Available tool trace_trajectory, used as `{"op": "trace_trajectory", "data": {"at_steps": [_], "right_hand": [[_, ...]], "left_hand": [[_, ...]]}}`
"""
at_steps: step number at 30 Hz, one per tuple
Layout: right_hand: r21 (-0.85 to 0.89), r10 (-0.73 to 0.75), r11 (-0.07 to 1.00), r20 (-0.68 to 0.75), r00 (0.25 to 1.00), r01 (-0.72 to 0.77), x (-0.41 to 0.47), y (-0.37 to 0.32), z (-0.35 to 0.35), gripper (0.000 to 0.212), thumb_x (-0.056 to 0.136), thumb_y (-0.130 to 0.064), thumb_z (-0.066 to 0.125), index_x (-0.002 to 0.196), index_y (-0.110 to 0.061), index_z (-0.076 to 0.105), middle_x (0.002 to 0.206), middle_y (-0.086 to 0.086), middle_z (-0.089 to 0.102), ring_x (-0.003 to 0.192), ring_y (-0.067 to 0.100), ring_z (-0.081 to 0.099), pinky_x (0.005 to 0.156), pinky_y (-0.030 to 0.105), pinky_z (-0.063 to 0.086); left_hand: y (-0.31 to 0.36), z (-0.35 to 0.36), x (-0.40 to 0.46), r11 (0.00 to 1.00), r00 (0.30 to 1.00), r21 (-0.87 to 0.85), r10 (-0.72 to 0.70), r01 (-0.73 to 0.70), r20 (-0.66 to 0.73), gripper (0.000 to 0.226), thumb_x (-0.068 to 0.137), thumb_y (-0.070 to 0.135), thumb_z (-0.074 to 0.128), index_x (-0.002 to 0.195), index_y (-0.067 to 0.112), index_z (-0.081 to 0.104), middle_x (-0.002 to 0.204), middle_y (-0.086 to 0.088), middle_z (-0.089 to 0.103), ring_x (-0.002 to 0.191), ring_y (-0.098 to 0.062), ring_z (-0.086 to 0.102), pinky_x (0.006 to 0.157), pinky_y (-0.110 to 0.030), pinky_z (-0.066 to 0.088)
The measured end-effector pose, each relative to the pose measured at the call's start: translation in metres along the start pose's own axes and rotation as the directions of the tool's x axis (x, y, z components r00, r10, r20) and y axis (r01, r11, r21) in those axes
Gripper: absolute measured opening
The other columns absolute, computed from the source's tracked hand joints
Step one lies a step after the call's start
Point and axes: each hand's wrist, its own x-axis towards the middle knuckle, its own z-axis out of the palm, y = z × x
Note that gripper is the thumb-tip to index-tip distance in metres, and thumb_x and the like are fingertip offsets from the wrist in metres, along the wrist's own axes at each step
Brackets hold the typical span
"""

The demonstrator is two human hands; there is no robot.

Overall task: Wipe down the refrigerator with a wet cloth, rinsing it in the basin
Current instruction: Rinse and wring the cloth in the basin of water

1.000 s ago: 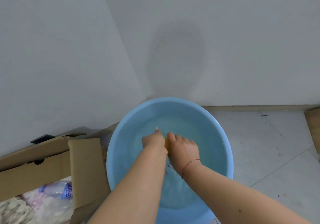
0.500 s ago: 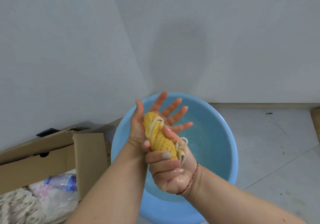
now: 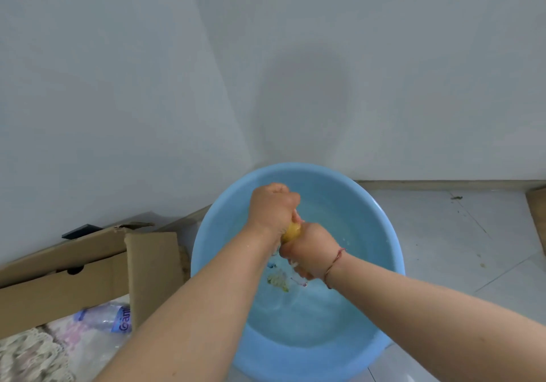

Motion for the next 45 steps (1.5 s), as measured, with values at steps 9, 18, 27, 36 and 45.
{"op": "trace_trajectory", "data": {"at_steps": [9, 18, 27, 36, 45], "right_hand": [[-0.527, -0.220, 0.844, -0.173, 0.960, 0.098, 0.017, 0.038, 0.015, 0.012, 0.089, -0.019, 0.044, 0.092, -0.017, 0.032, 0.081, 0.004, 0.060, 0.068, 0.025, 0.048, 0.044, 0.024, 0.025], [-0.639, -0.277, 0.764, -0.198, 0.940, 0.090, 0.016, 0.060, 0.011, 0.023, 0.089, -0.024, 0.045, 0.110, -0.017, 0.042, 0.083, 0.002, 0.063, 0.065, 0.026, 0.051, 0.052, 0.026, 0.034], [-0.096, -0.235, 0.971, -0.195, 0.952, 0.220, -0.007, 0.053, -0.021, 0.040, 0.078, -0.009, 0.069, 0.109, -0.017, 0.045, 0.106, 0.003, 0.043, 0.077, 0.016, 0.055, 0.063, 0.028, 0.054], [0.083, -0.216, 0.962, -0.342, 0.914, 0.258, -0.029, 0.030, -0.091, 0.020, 0.099, -0.025, 0.049, 0.087, -0.015, 0.062, 0.079, -0.001, 0.059, 0.077, 0.016, 0.053, 0.077, 0.033, 0.045], [0.647, -0.353, 0.595, -0.322, 0.879, 0.476, -0.089, -0.024, -0.131, 0.029, 0.084, -0.028, 0.072, 0.105, -0.008, 0.064, 0.085, 0.007, 0.066, 0.075, 0.018, 0.064, 0.062, 0.029, 0.055]], "left_hand": [[-0.061, 0.020, 0.018, 0.984, 0.907, 0.005, -0.163, 0.178, -0.388, 0.014, 0.048, 0.015, 0.044, 0.051, 0.018, 0.031, 0.056, -0.010, 0.037, 0.055, -0.018, 0.036, 0.051, -0.035, 0.029], [-0.064, 0.028, 0.004, 0.868, 0.784, -0.313, -0.487, 0.385, -0.385, 0.015, 0.069, 0.002, 0.054, 0.055, 0.005, 0.053, 0.038, -0.004, 0.053, 0.049, -0.027, 0.051, 0.059, -0.035, 0.049], [-0.033, 0.012, -0.007, 0.859, 0.897, -0.256, -0.429, 0.442, 0.109, 0.026, 0.088, 0.022, 0.070, 0.079, 0.006, 0.052, 0.073, -0.015, 0.056, 0.071, -0.030, 0.065, 0.077, -0.052, 0.057], [0.009, -0.014, -0.028, 0.952, 0.932, -0.098, -0.256, 0.289, 0.256, 0.052, 0.070, -0.012, 0.051, 0.114, 0.014, 0.055, 0.104, -0.018, 0.062, 0.092, -0.035, 0.065, 0.074, -0.041, 0.053], [0.053, -0.015, -0.063, 0.972, 0.773, 0.225, -0.096, -0.061, 0.627, 0.053, 0.068, 0.040, 0.080, 0.109, 0.011, 0.064, 0.100, -0.014, 0.070, 0.093, -0.031, 0.067, 0.082, -0.041, 0.053]]}}
